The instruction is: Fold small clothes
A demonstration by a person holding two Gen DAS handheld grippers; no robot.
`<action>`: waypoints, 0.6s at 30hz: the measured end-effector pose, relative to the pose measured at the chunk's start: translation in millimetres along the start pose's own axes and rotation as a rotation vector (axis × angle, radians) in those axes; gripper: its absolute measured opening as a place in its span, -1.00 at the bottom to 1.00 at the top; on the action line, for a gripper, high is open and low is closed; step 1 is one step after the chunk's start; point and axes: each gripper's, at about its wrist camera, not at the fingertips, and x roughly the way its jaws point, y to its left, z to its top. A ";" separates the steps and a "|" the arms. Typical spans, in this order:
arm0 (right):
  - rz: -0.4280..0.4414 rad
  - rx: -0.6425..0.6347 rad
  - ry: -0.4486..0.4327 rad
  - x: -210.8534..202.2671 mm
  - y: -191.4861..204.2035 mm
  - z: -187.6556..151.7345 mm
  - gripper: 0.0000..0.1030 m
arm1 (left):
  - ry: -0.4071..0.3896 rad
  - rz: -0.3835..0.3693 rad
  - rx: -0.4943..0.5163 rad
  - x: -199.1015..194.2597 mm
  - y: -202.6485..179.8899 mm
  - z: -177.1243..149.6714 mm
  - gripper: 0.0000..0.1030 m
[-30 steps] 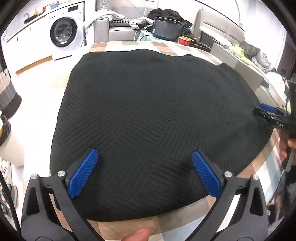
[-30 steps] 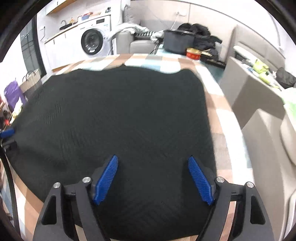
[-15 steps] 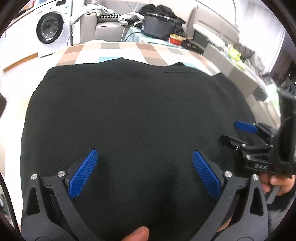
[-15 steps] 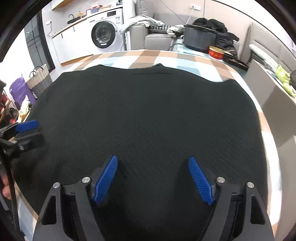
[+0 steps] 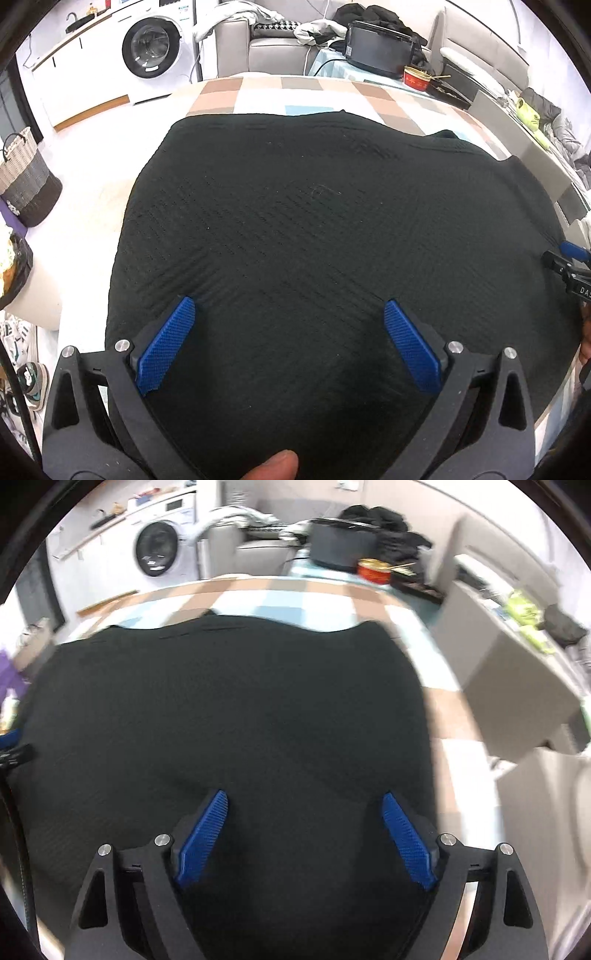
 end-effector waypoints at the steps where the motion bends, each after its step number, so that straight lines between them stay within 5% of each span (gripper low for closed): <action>1: 0.022 0.014 -0.005 -1.5 1.1 2.9 0.68 | -0.002 -0.010 0.003 -0.6 -0.5 1.9 0.98; 6: 0.141 -0.025 -0.030 -2.1 33.2 20.7 0.68 | 0.005 -0.103 0.041 5.6 -16.4 28.4 0.98; 11: 0.226 -0.130 -0.023 20.1 76.8 44.3 0.68 | 0.028 -0.076 0.092 29.9 -38.4 46.6 0.98; 15: 0.195 -0.179 -0.010 38.5 83.3 56.4 0.70 | 0.004 -0.049 0.105 36.3 -33.6 50.1 0.98; 18: 0.165 -0.161 -0.009 49.0 51.2 64.2 0.76 | 0.001 0.011 0.073 37.1 -13.2 48.8 0.99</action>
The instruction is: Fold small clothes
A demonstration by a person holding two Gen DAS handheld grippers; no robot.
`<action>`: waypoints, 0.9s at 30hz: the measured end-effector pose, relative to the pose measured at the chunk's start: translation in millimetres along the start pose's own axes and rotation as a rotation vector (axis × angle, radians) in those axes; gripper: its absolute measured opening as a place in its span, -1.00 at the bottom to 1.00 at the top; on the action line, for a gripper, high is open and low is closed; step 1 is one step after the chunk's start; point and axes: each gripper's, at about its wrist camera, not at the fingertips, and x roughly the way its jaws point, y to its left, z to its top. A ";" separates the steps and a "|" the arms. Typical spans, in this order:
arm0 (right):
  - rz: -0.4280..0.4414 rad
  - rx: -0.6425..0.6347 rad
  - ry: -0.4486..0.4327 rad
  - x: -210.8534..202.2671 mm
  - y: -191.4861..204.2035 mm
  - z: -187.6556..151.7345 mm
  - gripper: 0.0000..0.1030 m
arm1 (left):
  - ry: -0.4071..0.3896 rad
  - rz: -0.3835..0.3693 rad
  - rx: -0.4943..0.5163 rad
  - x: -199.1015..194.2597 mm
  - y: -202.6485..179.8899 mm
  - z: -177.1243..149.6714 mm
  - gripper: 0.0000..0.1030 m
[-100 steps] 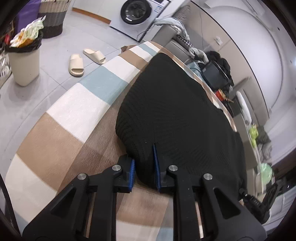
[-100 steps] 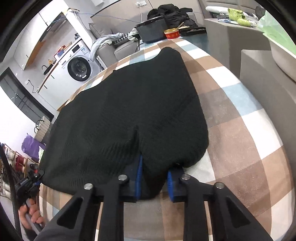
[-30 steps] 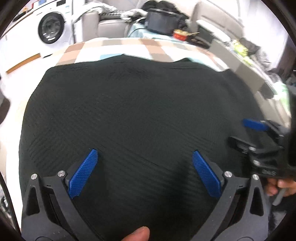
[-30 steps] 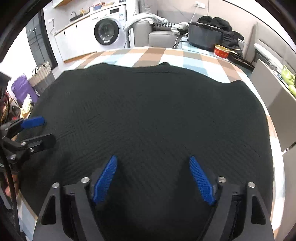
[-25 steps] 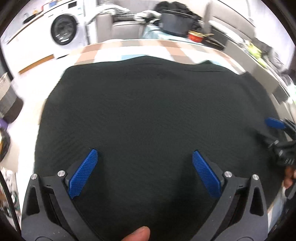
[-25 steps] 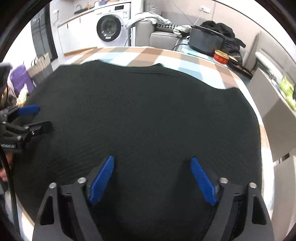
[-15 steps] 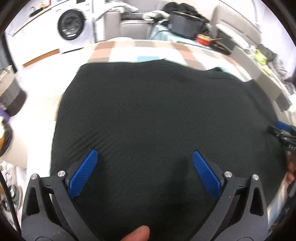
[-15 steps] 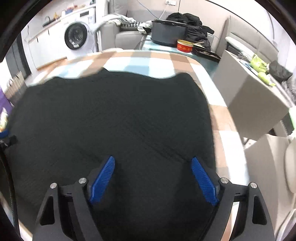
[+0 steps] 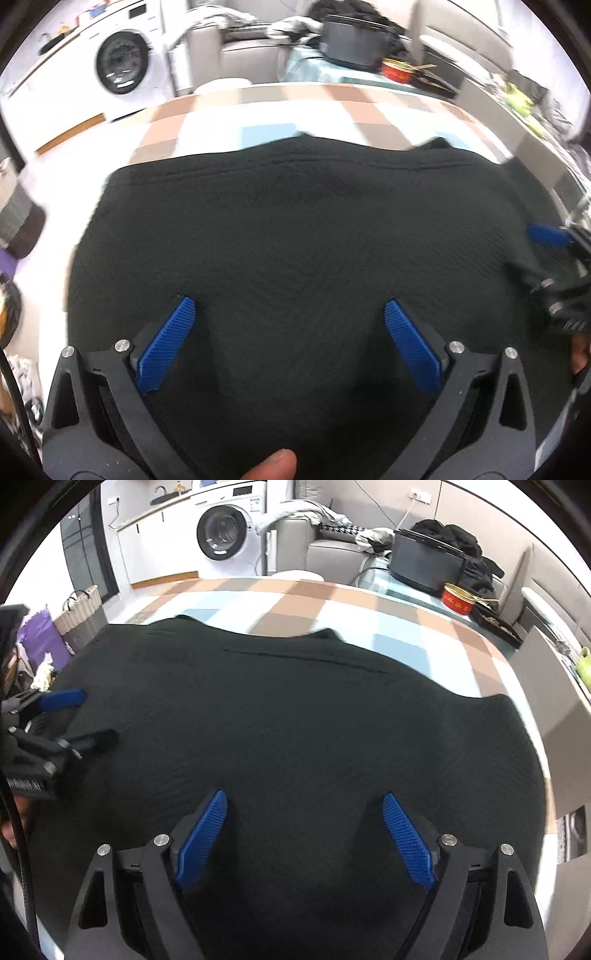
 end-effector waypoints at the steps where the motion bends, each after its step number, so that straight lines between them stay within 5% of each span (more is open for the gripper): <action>1: 0.017 0.031 -0.004 -1.9 -11.8 -3.3 0.77 | 0.000 0.016 -0.019 -1.1 8.8 -1.1 1.00; 6: -0.189 0.142 0.012 -10.0 -61.6 -14.9 0.77 | 0.004 0.020 -0.073 -5.9 39.2 -5.1 0.99; 13: -0.086 0.119 -0.055 -14.1 -38.2 11.9 0.77 | 0.000 -0.086 -0.061 -2.2 18.8 12.7 0.99; 17: -0.042 0.034 -0.012 15.3 -12.1 29.1 0.77 | -0.009 -0.013 -0.023 8.6 3.8 19.8 1.00; 21: -0.141 0.035 0.012 22.6 -25.2 22.8 0.77 | 0.011 0.084 -0.055 0.4 20.1 11.0 1.00; 24: -0.226 0.070 0.038 13.8 -43.0 10.9 0.77 | -0.003 0.134 -0.101 -25.3 44.2 -8.2 0.98; 27: -0.188 0.068 -0.002 -6.4 -39.0 -1.3 0.77 | -0.046 0.125 -0.152 -61.9 68.1 -36.3 0.98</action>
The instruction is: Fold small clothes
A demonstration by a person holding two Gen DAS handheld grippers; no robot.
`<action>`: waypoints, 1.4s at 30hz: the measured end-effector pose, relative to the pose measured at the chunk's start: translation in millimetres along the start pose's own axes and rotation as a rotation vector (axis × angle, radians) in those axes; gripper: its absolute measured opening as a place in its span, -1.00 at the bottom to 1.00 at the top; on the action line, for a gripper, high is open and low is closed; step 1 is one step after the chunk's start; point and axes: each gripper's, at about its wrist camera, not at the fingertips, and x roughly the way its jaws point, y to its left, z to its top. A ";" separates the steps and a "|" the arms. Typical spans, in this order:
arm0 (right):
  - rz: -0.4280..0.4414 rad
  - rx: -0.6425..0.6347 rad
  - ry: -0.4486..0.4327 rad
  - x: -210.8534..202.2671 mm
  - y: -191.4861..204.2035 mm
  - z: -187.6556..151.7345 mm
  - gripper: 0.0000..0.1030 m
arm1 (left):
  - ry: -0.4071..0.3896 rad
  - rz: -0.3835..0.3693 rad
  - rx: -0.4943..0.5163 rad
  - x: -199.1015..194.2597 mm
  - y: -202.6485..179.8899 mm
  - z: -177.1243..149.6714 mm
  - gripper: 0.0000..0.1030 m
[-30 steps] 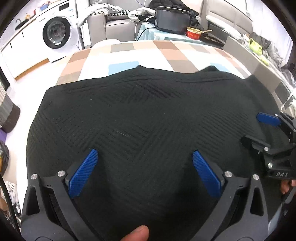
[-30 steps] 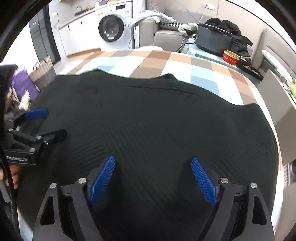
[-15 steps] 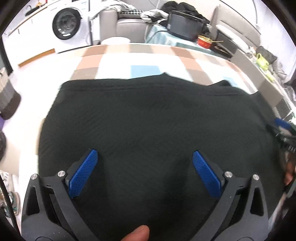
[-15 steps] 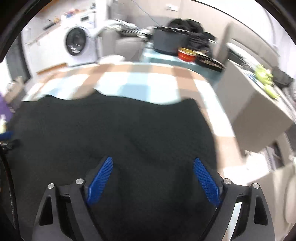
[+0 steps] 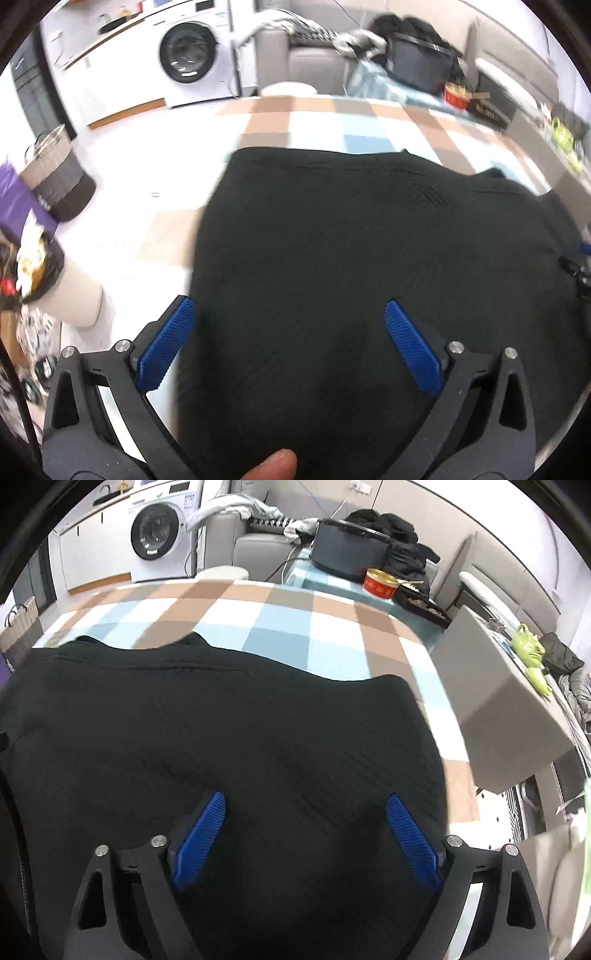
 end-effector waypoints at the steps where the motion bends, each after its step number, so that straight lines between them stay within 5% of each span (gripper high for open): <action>1: 0.051 0.001 -0.018 -10.2 3.4 -5.8 0.77 | -0.010 -0.005 -0.026 -13.2 12.1 -10.0 0.98; 7: 0.288 0.043 -0.079 -57.8 38.6 -38.3 0.78 | -0.053 0.042 -0.163 -87.5 72.9 -85.7 0.98; 12: 0.355 0.015 -0.080 -70.5 67.7 -56.3 0.78 | -0.027 -0.004 -0.292 -126.6 108.4 -145.5 0.94; 14: 0.367 0.013 -0.075 -71.3 71.9 -59.6 0.77 | -0.019 -0.026 -0.318 -132.8 111.0 -159.2 0.76; 19: 0.364 0.047 -0.084 -80.1 70.9 -66.7 0.78 | 0.023 -0.161 -0.434 -141.2 120.8 -192.9 0.63; 24: 0.367 0.059 -0.086 -85.7 66.5 -71.6 0.78 | 0.061 -0.390 -0.559 -139.6 118.7 -220.5 0.38; 26: 0.366 0.052 -0.090 -88.1 66.3 -73.6 0.78 | 0.075 -0.414 -0.599 -134.0 117.0 -228.9 0.36; 32: 0.376 0.064 -0.090 -91.5 65.1 -81.4 0.78 | -0.027 -0.336 -0.609 -125.0 96.8 -214.7 0.34; 34: 0.385 0.068 -0.077 -88.1 67.8 -83.8 0.78 | -0.060 -0.266 -0.581 -116.5 82.9 -203.3 0.13; 36: 0.380 0.060 -0.064 -83.8 72.4 -86.6 0.78 | -0.073 -0.194 -0.569 -111.1 70.7 -199.4 -0.49; 38: 0.369 0.050 -0.050 -80.0 75.9 -90.0 0.78 | -0.089 -0.198 -0.568 -110.0 64.2 -198.4 -0.78; 42: 0.363 0.050 -0.025 -74.7 75.3 -96.9 0.78 | -0.159 -0.221 -0.516 -129.0 49.3 -190.1 -0.81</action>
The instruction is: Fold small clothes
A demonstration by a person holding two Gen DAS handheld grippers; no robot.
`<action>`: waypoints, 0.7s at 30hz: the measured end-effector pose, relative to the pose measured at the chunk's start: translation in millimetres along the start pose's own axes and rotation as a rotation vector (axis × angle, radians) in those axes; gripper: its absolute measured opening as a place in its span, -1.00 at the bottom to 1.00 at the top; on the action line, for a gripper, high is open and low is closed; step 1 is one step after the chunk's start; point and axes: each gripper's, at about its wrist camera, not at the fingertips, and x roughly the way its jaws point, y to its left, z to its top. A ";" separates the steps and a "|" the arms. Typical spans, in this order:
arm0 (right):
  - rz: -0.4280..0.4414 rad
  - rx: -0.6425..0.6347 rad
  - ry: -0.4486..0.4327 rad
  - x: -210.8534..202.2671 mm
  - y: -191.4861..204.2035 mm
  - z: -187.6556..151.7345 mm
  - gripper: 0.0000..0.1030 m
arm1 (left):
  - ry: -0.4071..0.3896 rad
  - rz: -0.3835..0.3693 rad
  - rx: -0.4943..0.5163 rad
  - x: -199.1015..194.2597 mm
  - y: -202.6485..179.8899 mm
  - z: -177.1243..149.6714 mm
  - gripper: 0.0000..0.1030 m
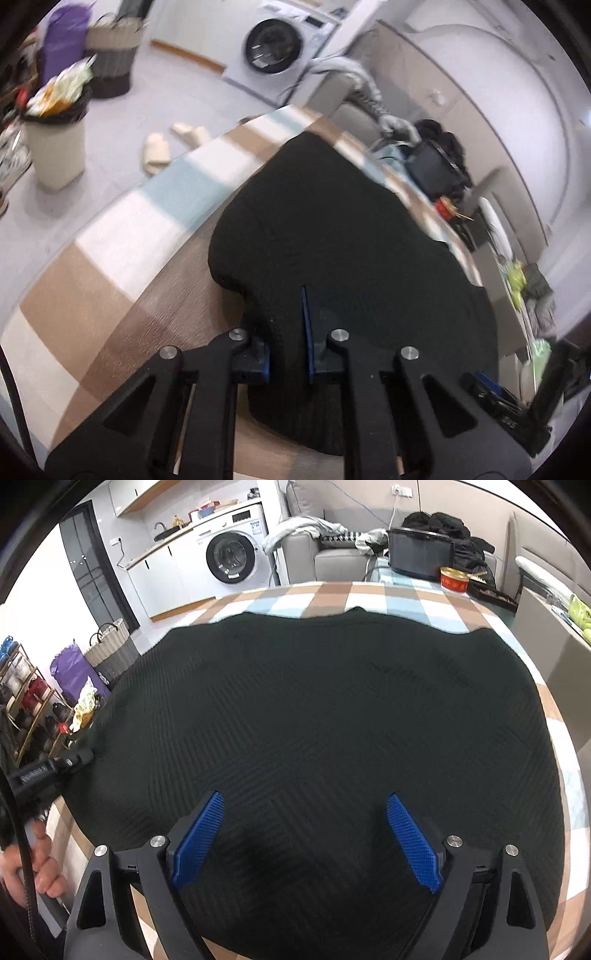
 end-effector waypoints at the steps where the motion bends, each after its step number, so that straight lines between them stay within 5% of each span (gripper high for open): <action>1: 0.003 0.003 0.001 0.1 -0.8 -1.2 0.78 | -0.013 -0.007 0.012 -6.0 -5.3 0.6 -0.82; 7: 0.029 0.032 -0.020 -5.2 -5.7 -6.2 0.77 | -0.095 -0.094 0.198 -38.5 -63.1 15.8 -0.85; 13: 0.020 0.135 -0.101 -34.8 -38.0 -15.1 0.78 | -0.106 -0.260 0.480 -40.5 -184.1 14.4 -0.86; 17: -0.006 0.227 -0.173 -60.1 -72.4 -31.9 0.78 | -0.004 -0.384 0.650 -17.4 -271.3 -21.9 -0.86; 21: -0.132 0.312 -0.160 -64.7 -106.4 -50.8 0.78 | 0.198 -0.444 0.806 25.7 -327.1 -99.2 -0.72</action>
